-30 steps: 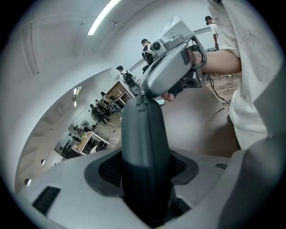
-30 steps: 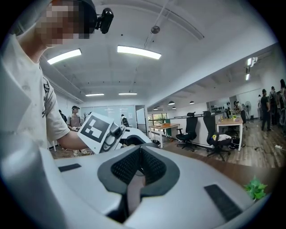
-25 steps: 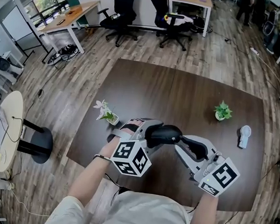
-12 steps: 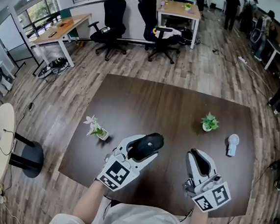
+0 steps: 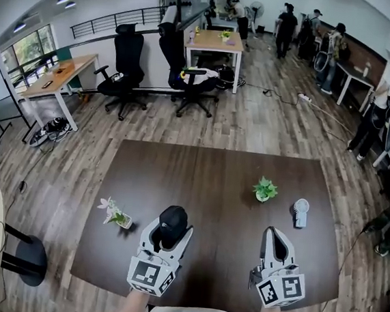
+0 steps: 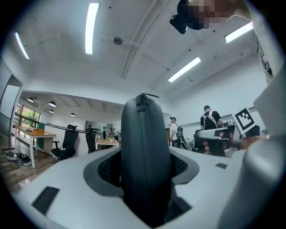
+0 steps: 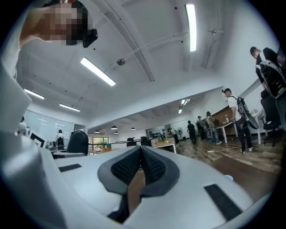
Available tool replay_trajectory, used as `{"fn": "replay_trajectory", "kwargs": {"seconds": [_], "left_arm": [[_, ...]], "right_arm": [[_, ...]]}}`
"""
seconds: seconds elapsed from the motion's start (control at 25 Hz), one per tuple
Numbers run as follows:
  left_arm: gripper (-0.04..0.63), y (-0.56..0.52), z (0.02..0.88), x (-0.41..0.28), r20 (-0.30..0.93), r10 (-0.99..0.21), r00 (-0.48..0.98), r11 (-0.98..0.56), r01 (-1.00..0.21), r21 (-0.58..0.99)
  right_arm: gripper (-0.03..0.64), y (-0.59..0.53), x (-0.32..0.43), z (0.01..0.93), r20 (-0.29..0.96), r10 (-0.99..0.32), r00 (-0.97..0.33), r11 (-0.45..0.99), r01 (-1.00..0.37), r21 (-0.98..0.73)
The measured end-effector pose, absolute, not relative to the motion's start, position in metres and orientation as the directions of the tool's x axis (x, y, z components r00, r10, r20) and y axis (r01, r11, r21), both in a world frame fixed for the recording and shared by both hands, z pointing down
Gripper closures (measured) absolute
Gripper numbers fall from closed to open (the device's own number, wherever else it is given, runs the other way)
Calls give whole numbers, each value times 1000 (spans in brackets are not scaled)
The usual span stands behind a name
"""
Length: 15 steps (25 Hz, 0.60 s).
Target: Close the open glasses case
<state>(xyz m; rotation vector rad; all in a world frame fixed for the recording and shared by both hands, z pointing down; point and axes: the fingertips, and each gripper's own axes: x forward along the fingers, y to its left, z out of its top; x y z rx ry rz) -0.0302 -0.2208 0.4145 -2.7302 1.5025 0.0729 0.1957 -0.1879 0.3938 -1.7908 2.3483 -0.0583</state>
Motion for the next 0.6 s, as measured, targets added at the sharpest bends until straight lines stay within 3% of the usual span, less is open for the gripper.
{"fn": "replay_trajectory", "kwargs": {"seconds": [0.24, 0.6], "left_arm": [[327, -219, 421, -47, -72, -895, 439, -438, -898, -33], [325, -214, 440, -50, -41, -904, 425, -425, -905, -13]], "right_arm": [[617, -184, 219, 412, -61, -994, -94, 100, -990, -95], [617, -184, 215, 423, -40, -996, -78, 80, -995, -67]]}}
